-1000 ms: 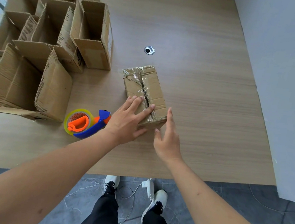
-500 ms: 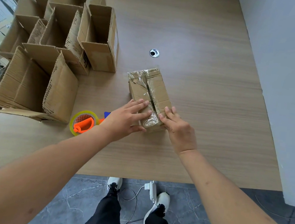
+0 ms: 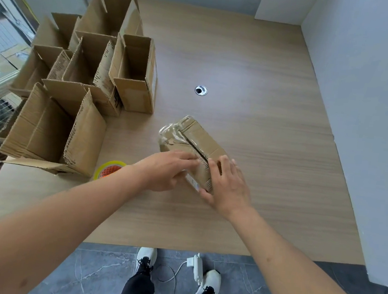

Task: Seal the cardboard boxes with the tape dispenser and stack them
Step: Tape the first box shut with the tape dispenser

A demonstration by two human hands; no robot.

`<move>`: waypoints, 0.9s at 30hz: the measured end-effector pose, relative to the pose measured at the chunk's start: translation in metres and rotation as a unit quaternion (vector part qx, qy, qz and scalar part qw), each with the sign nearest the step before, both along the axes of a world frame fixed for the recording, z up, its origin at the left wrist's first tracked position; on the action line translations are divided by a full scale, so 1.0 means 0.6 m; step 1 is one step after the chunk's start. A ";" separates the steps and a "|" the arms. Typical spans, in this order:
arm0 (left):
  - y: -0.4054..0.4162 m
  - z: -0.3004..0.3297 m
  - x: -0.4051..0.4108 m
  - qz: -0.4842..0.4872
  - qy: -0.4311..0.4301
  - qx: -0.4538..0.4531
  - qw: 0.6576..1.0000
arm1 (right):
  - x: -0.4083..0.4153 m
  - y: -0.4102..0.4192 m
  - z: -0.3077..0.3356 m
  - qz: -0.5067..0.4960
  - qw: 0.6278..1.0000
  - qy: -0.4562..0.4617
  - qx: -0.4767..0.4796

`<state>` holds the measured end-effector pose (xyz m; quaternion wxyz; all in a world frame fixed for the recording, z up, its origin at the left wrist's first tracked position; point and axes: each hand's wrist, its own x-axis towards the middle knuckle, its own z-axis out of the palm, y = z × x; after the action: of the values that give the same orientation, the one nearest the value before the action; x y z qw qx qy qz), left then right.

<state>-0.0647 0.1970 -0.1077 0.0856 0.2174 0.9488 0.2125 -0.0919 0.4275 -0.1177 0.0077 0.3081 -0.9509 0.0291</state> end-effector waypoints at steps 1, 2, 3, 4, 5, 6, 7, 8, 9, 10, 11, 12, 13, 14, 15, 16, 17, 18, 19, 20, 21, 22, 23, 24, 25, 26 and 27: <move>-0.006 0.000 -0.004 0.011 0.024 0.007 1.000 | -0.007 0.006 0.001 0.004 1.000 -0.006 0.006; -0.012 -0.001 -0.009 0.023 0.049 0.007 0.999 | -0.014 0.011 0.004 0.006 1.000 -0.017 0.012; -0.018 -0.004 -0.015 0.033 0.068 0.004 0.997 | -0.020 0.016 0.006 0.008 0.999 -0.027 0.020; -0.025 -0.007 -0.022 0.043 0.078 0.000 0.996 | -0.023 0.020 0.008 0.011 0.999 -0.035 0.033; -0.032 -0.008 -0.029 0.053 0.072 -0.006 0.996 | -0.023 0.024 0.011 0.010 0.998 -0.039 0.050; -0.039 -0.009 -0.034 0.060 0.051 -0.016 0.997 | -0.023 0.029 0.011 0.002 0.997 -0.035 0.064; -0.045 -0.009 -0.038 0.059 0.027 -0.028 0.997 | -0.022 0.032 0.010 -0.014 0.996 -0.028 0.078; -0.051 -0.009 -0.040 0.052 0.008 -0.043 0.998 | -0.021 0.034 0.008 -0.036 0.995 -0.022 0.088; -0.056 -0.010 -0.039 0.041 -0.004 -0.054 0.998 | -0.021 0.035 0.005 -0.056 0.994 -0.017 0.094; -0.060 -0.012 -0.036 0.032 -0.010 -0.056 0.998 | -0.022 0.034 0.001 -0.067 0.993 -0.017 0.100; -0.062 -0.012 -0.032 0.029 -0.013 -0.054 0.998 | -0.022 0.031 0.000 -0.069 0.992 -0.020 0.106; -0.062 -0.012 -0.027 0.030 -0.012 -0.053 0.998 | -0.024 0.028 0.000 -0.069 0.992 -0.020 0.108; -0.062 -0.013 -0.023 0.034 -0.006 -0.056 0.998 | -0.029 0.025 0.001 -0.074 0.991 -0.032 0.107; -0.059 -0.013 -0.019 0.037 0.005 -0.062 0.997 | -0.036 0.020 0.003 -0.084 0.990 -0.058 0.100; -0.056 -0.012 -0.014 0.036 0.015 -0.070 0.997 | -0.045 0.017 0.005 -0.098 0.988 -0.083 0.090; -0.050 -0.012 -0.009 0.034 0.021 -0.081 0.996 | -0.055 0.015 0.006 -0.111 0.985 -0.104 0.084; -0.043 -0.010 -0.006 0.035 0.021 -0.092 0.995 | -0.063 0.013 0.008 -0.120 0.982 -0.124 0.081; -0.033 -0.010 -0.002 0.042 0.020 -0.099 0.994 | -0.068 0.012 0.007 -0.122 0.980 -0.137 0.074; -0.022 -0.011 0.001 0.053 0.019 -0.101 0.993 | -0.072 0.011 0.008 -0.124 0.980 -0.144 0.066; -0.012 -0.011 0.003 0.063 0.021 -0.100 0.993 | -0.073 0.012 0.009 -0.127 0.981 -0.142 0.043; -0.002 -0.012 0.005 0.070 0.024 -0.099 0.992 | -0.071 0.013 0.012 -0.128 0.984 -0.127 0.006; 0.005 -0.013 0.006 0.074 0.025 -0.099 0.992 | -0.069 0.016 0.013 -0.112 0.987 -0.103 -0.045; 0.008 -0.015 0.006 0.077 0.022 -0.099 0.992 | -0.067 0.019 0.011 -0.073 0.990 -0.080 -0.094; 0.010 -0.015 0.005 0.078 0.018 -0.099 0.992 | -0.066 0.021 0.006 -0.020 0.988 -0.065 -0.138; 0.009 -0.016 0.003 0.078 0.015 -0.099 0.992 | -0.064 0.022 0.001 0.032 0.982 -0.063 -0.177; 0.007 -0.016 0.000 0.076 0.012 -0.098 0.992 | -0.061 0.022 -0.002 0.072 0.973 -0.077 -0.204; 0.006 -0.015 -0.003 0.072 0.010 -0.097 0.993 | -0.058 0.022 -0.006 0.093 0.968 -0.094 -0.213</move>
<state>-0.0667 0.2004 -0.1169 0.0813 0.1410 0.9790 0.1227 -0.1269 0.4406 -0.1212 -0.0187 0.3820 -0.8864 0.2608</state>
